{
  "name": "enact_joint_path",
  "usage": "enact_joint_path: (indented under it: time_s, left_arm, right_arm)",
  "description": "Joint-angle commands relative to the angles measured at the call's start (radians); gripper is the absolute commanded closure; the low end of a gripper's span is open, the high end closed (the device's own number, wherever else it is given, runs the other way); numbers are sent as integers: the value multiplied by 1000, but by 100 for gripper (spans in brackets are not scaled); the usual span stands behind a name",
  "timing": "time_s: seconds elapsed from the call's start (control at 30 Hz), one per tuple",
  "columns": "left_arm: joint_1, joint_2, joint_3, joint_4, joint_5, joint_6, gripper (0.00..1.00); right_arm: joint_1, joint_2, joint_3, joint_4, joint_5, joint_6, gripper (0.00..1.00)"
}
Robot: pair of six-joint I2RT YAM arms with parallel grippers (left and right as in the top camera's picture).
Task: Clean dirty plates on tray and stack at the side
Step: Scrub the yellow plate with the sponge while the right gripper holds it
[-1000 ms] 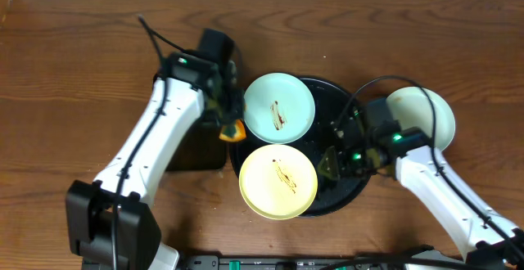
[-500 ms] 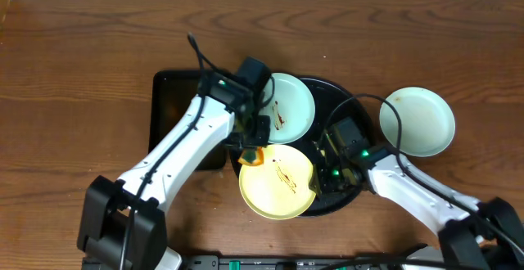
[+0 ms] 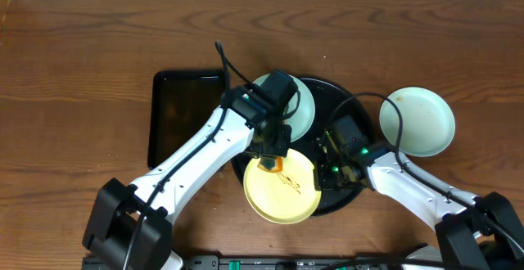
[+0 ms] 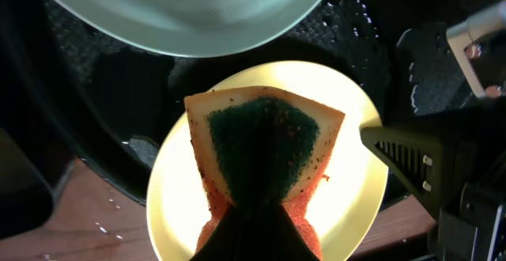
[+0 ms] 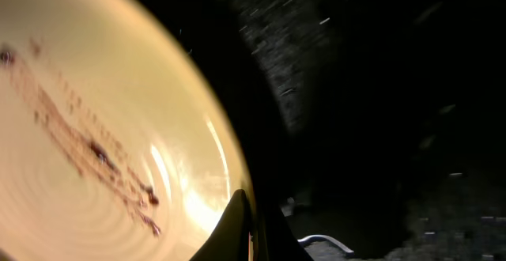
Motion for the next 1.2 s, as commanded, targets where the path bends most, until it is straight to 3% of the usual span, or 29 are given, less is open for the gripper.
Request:
enact_joint_path:
  time_s: [0.0,0.13,0.33,0.6,1.0,1.17]
  left_arm:
    - [-8,10,-5,7,1,-60,92]
    - [-10,30,-6,26,39,-85,92]
    - [-16,55,-42,118,216,-93,92]
    - [-23,55,-165,321,360,-282,92]
    - [-90,62,-277,549,331,-508,92]
    - [-113,84,-279,581,310,-535,92]
  right_arm:
    - [-42,13,-4,-13,124,-6,99]
    - [-56,13,25,-36,158,-37,99]
    - [-57,13,43,-55,214,-43,99]
    - [-57,13,43,-55,214,-43,99]
    - [-57,13,43,-56,213,-43,99]
    - [-57,13,43,-63,213,-43,99]
